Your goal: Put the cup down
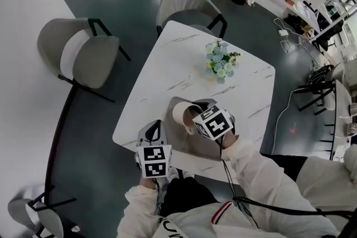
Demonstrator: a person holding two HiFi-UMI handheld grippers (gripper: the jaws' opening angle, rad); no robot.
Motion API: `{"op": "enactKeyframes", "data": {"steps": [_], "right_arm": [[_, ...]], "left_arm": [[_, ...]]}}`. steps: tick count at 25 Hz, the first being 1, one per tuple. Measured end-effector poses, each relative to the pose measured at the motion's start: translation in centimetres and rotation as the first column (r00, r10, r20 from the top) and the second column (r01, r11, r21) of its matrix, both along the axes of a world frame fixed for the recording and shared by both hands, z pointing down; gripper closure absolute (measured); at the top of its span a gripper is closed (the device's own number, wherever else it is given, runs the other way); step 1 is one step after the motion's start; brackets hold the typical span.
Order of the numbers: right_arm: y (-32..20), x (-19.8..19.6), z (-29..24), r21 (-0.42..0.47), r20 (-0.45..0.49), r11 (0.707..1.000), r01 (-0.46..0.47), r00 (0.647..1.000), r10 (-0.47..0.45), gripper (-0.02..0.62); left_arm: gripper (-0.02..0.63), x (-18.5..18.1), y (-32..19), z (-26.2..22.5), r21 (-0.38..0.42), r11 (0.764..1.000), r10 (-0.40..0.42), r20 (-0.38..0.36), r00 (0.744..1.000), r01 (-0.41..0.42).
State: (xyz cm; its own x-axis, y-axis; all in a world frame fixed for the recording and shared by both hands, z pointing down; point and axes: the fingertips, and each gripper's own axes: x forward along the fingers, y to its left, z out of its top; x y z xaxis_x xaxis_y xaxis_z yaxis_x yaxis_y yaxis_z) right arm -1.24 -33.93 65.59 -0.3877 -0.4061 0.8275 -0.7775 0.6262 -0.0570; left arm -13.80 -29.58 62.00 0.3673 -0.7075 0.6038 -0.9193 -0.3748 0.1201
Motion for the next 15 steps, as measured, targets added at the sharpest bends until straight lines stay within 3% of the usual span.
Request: {"op": "enactKeyframes", "data": {"steps": [15], "right_arm": [[-1.3,-1.4,3.4,-0.074,-0.102,0.989,0.125,0.986,-0.133,0.555]], "left_arm": [[0.597,0.2,-1.3,2.2,-0.038,0.999,-0.013,-0.011,1.0,0.013]]}}
